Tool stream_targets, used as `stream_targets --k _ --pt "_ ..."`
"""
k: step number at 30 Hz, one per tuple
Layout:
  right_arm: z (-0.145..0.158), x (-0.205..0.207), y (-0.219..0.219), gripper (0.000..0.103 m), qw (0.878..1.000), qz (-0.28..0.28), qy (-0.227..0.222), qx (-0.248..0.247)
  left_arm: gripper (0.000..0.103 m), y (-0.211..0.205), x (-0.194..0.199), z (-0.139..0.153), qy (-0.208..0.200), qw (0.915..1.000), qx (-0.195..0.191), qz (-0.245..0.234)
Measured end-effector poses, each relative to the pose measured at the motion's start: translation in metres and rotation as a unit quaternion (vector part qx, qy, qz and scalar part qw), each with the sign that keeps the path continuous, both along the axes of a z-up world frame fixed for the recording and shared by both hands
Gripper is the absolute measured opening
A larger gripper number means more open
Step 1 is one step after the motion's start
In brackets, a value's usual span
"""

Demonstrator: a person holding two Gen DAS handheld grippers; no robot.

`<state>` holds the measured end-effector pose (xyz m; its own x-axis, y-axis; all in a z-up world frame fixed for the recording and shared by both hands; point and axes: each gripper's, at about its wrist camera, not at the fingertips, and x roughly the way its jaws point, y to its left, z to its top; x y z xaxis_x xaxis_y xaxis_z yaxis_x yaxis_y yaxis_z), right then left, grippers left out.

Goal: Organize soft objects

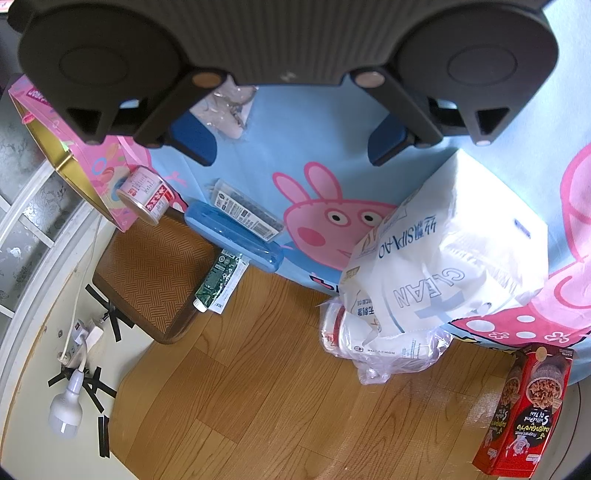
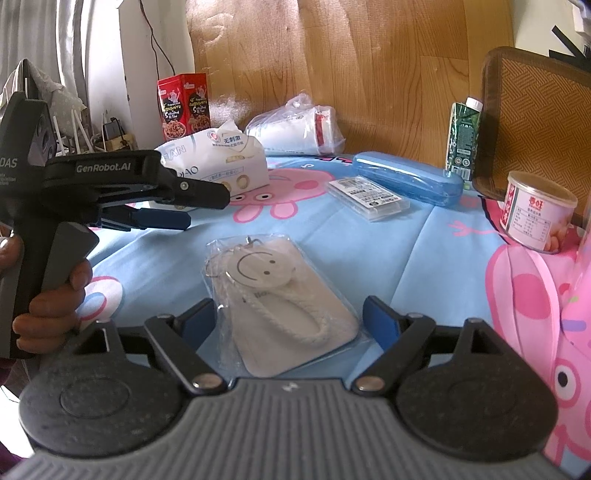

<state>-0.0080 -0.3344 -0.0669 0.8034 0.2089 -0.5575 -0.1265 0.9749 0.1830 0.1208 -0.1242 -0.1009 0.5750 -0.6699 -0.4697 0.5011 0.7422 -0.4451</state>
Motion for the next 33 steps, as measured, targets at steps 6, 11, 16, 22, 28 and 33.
stream_targets --k 6,11,16,22,28,33 --pt "0.0 0.0 0.0 0.088 1.0 -0.001 0.0 -0.003 0.092 0.0 0.0 0.0 0.001 1.0 0.002 -0.003" --pt "0.001 -0.003 0.002 0.09 1.0 -0.014 0.002 -0.013 0.092 -0.002 -0.001 0.001 -0.002 0.9999 0.007 -0.008" --pt "0.001 -0.011 0.005 0.09 0.999 -0.021 0.001 -0.026 0.092 -0.005 -0.002 0.001 0.001 0.9998 0.012 -0.018" --pt "0.001 -0.016 0.005 0.09 0.999 -0.027 0.006 -0.029 0.093 -0.021 -0.011 0.005 -0.006 0.9983 0.045 -0.036" --pt "0.002 -0.02 0.007 0.077 0.999 -0.024 0.002 -0.035 0.094 -0.046 -0.032 0.004 0.001 0.9952 0.055 -0.081" --pt "0.002 -0.023 -0.016 0.076 0.997 -0.048 0.002 0.062 0.097 -0.051 -0.037 0.005 0.033 0.995 0.037 -0.087"
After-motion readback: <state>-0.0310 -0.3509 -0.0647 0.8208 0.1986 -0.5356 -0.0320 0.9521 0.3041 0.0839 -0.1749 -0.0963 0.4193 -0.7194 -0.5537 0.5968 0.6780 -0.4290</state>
